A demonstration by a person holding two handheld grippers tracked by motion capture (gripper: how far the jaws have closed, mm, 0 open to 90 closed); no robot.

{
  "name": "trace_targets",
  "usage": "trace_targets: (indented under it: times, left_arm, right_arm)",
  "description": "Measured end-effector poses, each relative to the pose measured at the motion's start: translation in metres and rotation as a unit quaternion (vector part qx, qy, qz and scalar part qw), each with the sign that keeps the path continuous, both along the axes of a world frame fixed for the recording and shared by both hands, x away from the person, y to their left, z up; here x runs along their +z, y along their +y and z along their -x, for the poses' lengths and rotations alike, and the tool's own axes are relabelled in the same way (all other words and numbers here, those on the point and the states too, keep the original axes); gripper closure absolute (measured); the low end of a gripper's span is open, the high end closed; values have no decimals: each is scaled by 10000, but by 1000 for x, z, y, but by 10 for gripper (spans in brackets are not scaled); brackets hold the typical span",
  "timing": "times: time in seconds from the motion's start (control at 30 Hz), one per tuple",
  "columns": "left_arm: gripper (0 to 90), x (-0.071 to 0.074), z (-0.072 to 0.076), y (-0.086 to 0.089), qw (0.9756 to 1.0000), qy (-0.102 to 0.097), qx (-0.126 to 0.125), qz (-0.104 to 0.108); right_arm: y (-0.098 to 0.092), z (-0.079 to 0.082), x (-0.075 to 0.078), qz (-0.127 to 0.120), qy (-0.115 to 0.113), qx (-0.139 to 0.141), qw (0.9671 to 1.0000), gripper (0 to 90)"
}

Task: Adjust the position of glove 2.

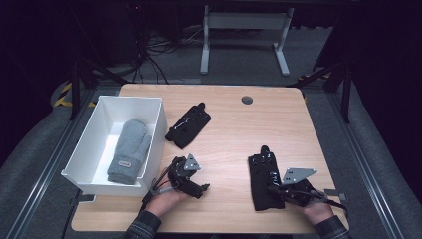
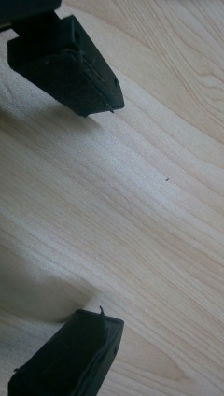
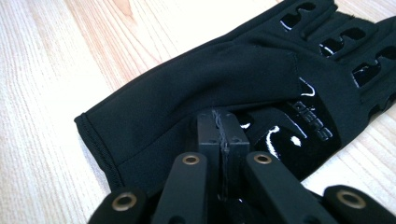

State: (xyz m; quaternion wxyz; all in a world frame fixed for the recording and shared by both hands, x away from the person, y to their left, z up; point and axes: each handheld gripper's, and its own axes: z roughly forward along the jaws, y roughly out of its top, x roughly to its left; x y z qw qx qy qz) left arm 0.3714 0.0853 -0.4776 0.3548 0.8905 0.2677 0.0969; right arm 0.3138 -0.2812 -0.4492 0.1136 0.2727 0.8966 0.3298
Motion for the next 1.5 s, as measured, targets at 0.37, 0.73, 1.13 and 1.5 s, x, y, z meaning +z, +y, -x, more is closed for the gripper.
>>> trace_targets:
  times: [0.37,0.73,1.13,1.5]
  left_arm:
    - [0,0,-1,0,10000,16,34,-26]
    - [39,6,-2,1,9996,148,134,-201]
    - [528,24,-12,1,9991,197,371,70]
    - [899,39,-35,-1,9950,411,864,289]
  right_arm:
    - [-28,-23,8,-262,-394,-808,9956,560]
    - [-69,-44,-13,-527,-397,-1775,9819,247]
    - [-73,-47,-19,-392,-452,-2039,9771,157]
    - [-73,-48,-19,-387,-441,-2007,9779,148]
